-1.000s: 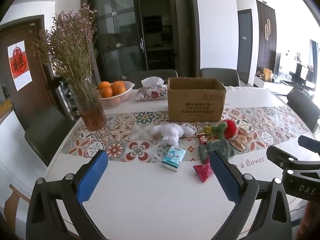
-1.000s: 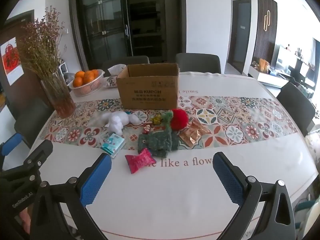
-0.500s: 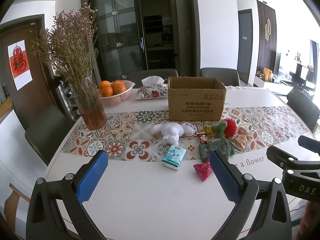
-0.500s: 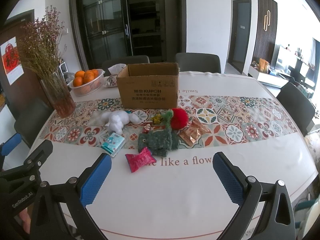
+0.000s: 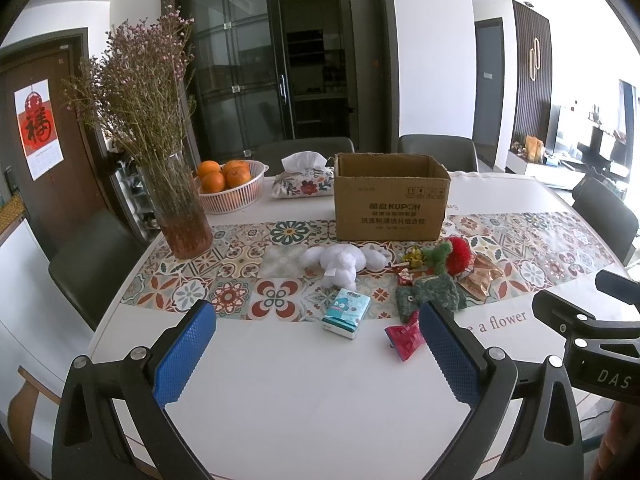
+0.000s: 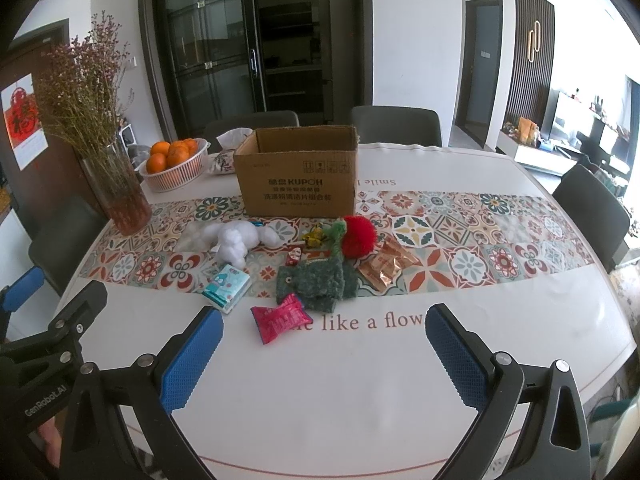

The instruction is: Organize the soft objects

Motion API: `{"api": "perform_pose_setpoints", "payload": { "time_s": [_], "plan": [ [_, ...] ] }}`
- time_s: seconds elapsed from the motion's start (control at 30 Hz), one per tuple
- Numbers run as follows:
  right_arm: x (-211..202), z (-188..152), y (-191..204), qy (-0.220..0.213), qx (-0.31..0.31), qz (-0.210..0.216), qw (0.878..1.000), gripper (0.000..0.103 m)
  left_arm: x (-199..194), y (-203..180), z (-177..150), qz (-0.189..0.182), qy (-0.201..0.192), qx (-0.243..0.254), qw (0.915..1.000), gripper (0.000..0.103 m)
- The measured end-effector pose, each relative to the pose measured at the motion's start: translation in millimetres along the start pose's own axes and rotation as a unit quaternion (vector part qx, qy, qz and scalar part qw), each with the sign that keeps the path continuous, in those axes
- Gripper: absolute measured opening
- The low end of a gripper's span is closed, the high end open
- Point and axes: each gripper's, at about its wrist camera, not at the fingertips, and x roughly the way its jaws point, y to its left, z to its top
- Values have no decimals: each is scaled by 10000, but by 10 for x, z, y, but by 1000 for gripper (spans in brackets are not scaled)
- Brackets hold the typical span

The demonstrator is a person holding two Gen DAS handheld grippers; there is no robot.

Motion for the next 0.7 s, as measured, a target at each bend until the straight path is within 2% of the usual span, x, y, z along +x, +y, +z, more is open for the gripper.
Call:
{"api": "perform_pose_setpoints", "payload": {
  "time_s": [0.7],
  "plan": [
    [44, 20, 3, 4, 1, 3, 10000, 102, 26, -2, -3, -13, 50, -7, 10000, 103]
  ]
}}
